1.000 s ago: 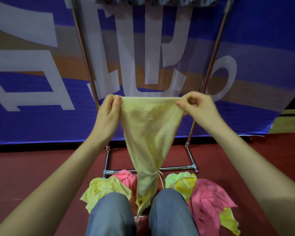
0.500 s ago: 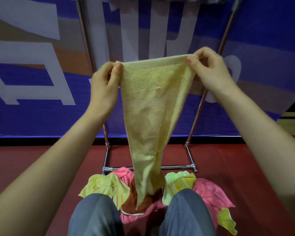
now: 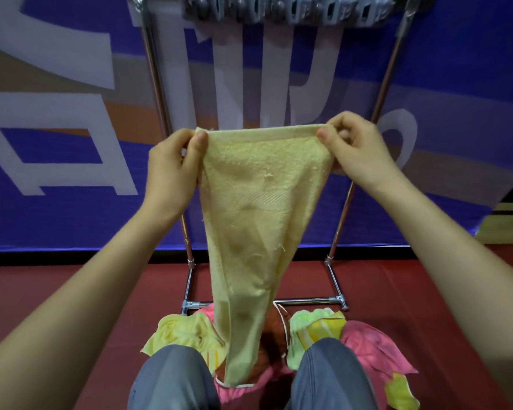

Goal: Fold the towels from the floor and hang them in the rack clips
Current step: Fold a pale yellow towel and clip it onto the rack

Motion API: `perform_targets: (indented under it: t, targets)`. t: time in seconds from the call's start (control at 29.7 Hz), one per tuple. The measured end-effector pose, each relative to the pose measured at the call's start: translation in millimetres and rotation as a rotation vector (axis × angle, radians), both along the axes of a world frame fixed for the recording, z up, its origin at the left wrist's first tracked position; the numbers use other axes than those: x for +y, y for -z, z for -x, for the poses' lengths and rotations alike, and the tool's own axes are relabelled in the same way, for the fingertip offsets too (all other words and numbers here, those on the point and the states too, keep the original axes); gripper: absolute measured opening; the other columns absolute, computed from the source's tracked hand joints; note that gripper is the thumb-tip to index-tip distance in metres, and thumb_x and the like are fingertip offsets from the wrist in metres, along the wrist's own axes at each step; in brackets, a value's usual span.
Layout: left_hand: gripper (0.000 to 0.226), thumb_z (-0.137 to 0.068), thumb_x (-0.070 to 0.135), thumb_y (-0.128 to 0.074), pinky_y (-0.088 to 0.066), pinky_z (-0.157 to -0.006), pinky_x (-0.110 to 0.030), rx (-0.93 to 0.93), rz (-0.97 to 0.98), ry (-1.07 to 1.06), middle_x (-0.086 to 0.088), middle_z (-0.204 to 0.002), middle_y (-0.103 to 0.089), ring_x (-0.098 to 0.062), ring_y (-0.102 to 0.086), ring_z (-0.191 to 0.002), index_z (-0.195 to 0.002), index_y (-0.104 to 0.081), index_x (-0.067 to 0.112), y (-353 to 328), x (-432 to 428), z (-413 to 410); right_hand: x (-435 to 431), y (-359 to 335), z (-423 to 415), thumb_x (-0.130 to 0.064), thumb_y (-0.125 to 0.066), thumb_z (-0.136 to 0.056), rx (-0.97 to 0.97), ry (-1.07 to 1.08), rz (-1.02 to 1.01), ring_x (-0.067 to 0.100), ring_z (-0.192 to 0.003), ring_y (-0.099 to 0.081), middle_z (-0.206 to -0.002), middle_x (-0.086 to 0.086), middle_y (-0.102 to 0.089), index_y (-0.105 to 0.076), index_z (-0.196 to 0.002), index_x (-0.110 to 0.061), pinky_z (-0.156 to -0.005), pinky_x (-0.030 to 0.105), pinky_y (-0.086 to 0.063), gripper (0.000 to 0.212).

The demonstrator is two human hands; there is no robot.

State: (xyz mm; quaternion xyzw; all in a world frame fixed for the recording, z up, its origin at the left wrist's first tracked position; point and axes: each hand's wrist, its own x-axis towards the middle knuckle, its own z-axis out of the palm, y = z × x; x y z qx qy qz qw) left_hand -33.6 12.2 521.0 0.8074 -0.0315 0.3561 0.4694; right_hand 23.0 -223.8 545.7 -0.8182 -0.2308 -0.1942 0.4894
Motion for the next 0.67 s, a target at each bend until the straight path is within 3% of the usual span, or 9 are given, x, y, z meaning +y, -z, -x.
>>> perform_targets:
  t: [0.07,0.17,0.2,0.37,0.51,0.57,0.67]
  targets:
    - [0.030,-0.094,0.032,-0.041,-0.053,-0.061,-0.054,-0.005,-0.007,-0.015,0.007,-0.056,-0.049,-0.020,-0.053,-0.058,-0.066,-0.050,0.029,-1,-1,2,2,-1,1,-0.022,-0.054,-0.087,-0.014,0.003,-0.011,0.012,-0.059,-0.050,-0.056,-0.004,-0.049,-0.049,-0.069,-0.029,-0.060,0.038,-0.049,0.020]
    - [0.033,-0.095,0.030,-0.039,-0.053,-0.066,-0.055,-0.001,0.007,-0.024,0.004,-0.059,-0.046,-0.016,-0.050,-0.058,-0.063,-0.045,0.030,-1,-3,4,5,-1,3,-0.019,-0.055,-0.087,-0.035,0.008,-0.023,-0.004,-0.046,-0.045,-0.044,-0.015,-0.051,-0.050,-0.069,-0.027,-0.053,0.009,-0.034,0.020]
    - [0.033,-0.096,0.030,-0.038,-0.053,-0.069,-0.055,0.008,0.015,-0.024,0.005,-0.060,-0.046,-0.016,-0.050,-0.060,-0.064,-0.045,0.029,-1,-4,5,6,-1,5,-0.018,-0.056,-0.087,-0.034,0.008,-0.035,-0.007,-0.045,-0.045,-0.043,-0.020,-0.051,-0.050,-0.069,-0.027,-0.050,0.006,-0.033,0.020]
    - [0.032,-0.095,0.034,-0.036,-0.051,-0.075,-0.059,0.086,0.096,-0.011,0.000,-0.067,-0.049,-0.032,-0.055,-0.072,-0.068,-0.047,0.021,8,-5,9,6,5,10,-0.015,-0.056,-0.086,-0.004,-0.020,-0.072,-0.008,-0.045,-0.046,-0.041,-0.025,-0.051,-0.050,-0.070,-0.023,-0.050,0.004,-0.033,0.019]
    - [0.034,-0.096,0.033,-0.033,-0.049,-0.080,-0.058,0.148,0.152,0.014,-0.009,-0.078,-0.052,-0.026,-0.052,-0.077,-0.081,-0.052,0.009,16,-13,13,4,14,11,-0.013,-0.057,-0.086,0.022,-0.020,-0.064,-0.008,-0.045,-0.045,-0.041,-0.025,-0.050,-0.051,-0.073,-0.018,-0.050,0.005,-0.032,0.015]
    - [0.035,-0.097,0.034,-0.029,-0.048,-0.082,-0.049,0.172,0.217,0.009,-0.010,-0.086,-0.050,-0.023,-0.049,-0.081,-0.085,-0.050,0.008,15,-19,14,5,15,13,-0.013,-0.056,-0.086,0.027,-0.047,-0.091,-0.007,-0.045,-0.045,-0.044,-0.021,-0.051,-0.052,-0.076,-0.015,-0.050,0.006,-0.033,0.011]
    - [0.033,-0.098,0.033,-0.024,-0.039,-0.073,-0.029,0.214,0.275,0.017,0.001,-0.081,-0.043,-0.011,-0.041,-0.075,-0.078,-0.044,0.015,20,-30,18,4,15,20,-0.014,-0.054,-0.088,0.050,-0.123,-0.167,-0.001,-0.050,-0.043,-0.052,-0.013,-0.049,-0.051,-0.074,-0.017,-0.053,0.012,-0.033,0.014]
